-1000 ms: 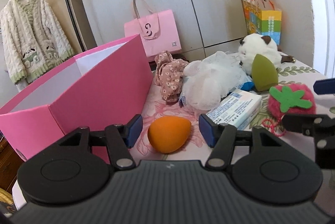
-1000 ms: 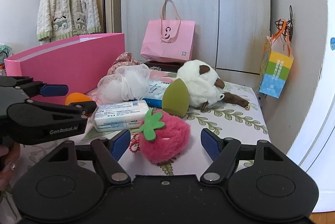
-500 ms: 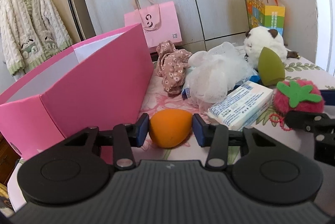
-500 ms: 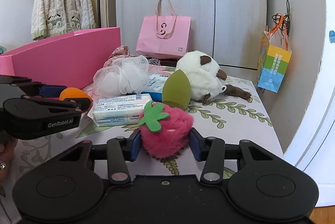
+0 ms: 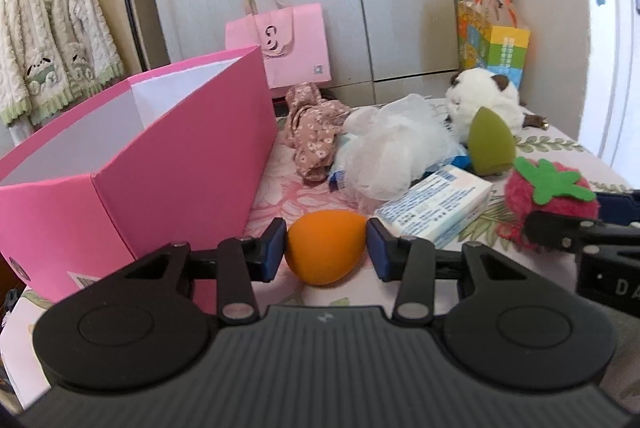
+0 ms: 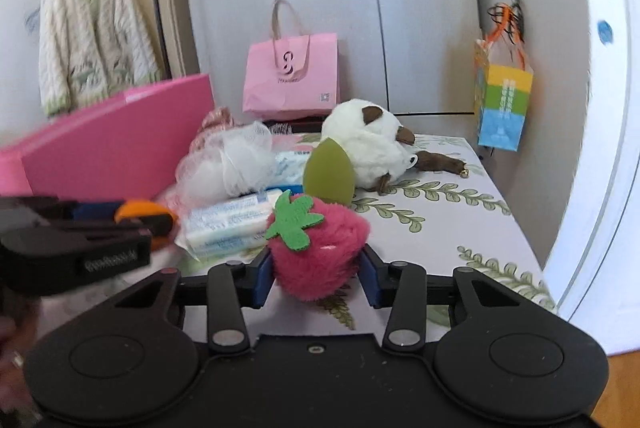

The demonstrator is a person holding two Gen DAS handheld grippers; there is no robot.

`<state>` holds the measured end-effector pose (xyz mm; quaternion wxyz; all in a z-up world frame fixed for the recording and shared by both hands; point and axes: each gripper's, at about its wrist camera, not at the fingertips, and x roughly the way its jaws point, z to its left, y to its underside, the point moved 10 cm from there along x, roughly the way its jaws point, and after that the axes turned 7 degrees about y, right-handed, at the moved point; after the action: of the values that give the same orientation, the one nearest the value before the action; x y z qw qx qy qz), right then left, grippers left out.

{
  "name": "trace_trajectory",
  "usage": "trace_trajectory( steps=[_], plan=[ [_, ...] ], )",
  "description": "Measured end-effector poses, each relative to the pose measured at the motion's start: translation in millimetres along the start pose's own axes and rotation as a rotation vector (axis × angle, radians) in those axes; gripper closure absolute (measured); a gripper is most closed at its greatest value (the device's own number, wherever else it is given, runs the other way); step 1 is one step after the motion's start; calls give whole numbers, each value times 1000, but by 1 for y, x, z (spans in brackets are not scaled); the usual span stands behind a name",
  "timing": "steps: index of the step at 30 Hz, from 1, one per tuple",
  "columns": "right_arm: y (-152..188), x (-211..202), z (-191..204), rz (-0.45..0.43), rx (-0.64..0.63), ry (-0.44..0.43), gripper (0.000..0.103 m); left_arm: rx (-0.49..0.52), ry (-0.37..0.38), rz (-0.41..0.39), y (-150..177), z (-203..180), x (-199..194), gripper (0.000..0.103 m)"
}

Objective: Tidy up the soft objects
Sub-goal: 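Carry the orange sponge and strawberry pom-pom with both tools over the pink box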

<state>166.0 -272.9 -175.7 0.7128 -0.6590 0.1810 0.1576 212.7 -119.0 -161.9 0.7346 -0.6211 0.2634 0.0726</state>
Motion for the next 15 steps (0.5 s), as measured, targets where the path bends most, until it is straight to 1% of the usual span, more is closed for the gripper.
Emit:
trace_trajectory(
  steps=[3, 6, 9, 11, 12, 15],
  plan=[
    [0, -8, 4, -15, 20, -3, 55, -8, 22, -7, -1, 1, -8, 61],
    [1, -17, 10, -13, 14, -11, 55, -39, 58, 4, -1, 4, -13, 61],
    [3, -23, 13, 7, 8, -4, 55, -51, 93, 13, 2, 7, -21, 61],
    [5, -25, 15, 34, 32, -17, 55, -63, 115, 22, 4, 8, -27, 61],
    [6, -27, 16, 51, 59, -42, 55, -71, 126, 28, 5, 9, -29, 61],
    [13, -29, 23, 106, 175, -169, 55, -89, 174, 59, 10, 12, -37, 61]
  ],
)
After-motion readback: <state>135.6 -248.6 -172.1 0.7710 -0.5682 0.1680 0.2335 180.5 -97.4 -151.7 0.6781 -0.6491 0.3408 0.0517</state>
